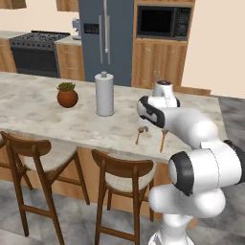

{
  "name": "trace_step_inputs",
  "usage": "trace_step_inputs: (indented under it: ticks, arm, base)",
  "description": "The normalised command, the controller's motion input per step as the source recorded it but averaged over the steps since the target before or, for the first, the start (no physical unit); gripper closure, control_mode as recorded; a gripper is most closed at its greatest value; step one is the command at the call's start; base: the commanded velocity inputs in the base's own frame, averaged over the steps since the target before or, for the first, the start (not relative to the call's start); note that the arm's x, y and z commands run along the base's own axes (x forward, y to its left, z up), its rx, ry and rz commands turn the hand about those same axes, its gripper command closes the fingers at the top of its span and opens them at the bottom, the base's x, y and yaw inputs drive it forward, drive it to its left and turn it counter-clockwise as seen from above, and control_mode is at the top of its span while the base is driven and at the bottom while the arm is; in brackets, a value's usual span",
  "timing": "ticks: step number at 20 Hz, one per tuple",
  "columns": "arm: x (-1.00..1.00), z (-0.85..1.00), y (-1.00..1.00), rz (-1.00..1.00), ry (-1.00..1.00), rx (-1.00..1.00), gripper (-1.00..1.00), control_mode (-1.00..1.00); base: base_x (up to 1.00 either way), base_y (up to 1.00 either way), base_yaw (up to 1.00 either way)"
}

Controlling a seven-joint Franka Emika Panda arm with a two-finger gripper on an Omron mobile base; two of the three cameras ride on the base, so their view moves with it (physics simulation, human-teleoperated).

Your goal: Pick up the metallic utensils from the counter and place them in the open drawer. Make sure not to pick up any wooden utensils.

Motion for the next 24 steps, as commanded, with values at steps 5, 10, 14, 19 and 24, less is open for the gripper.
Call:
trace_step_inputs:
  ticks: [5, 10, 14, 19, 24]
  arm:
    - [0.23, -0.21, -0.09, 0.00, 0.07, 0.07, -1.00, -1.00]
    - [0.30, -0.06, 0.40, -0.01, 0.03, 0.00, -1.00, -1.00]
    - [0.26, -0.26, 0.20, 0.00, 0.00, 0.00, -1.00, -1.00]
    - [0.45, -0.58, 0.17, 0.00, 0.00, 0.00, -1.00, -1.00]
    - [0.53, -0.42, 0.13, 0.00, 0.00, 0.00, -1.00, -1.00]
  base:
    - [0.00, 0.00, 0.00]
    - [0.00, 0.00, 0.00]
    - [0.00, 0.00, 0.00]
    - [0.00, 0.00, 0.00]
    - [0.00, 0.00, 0.00]
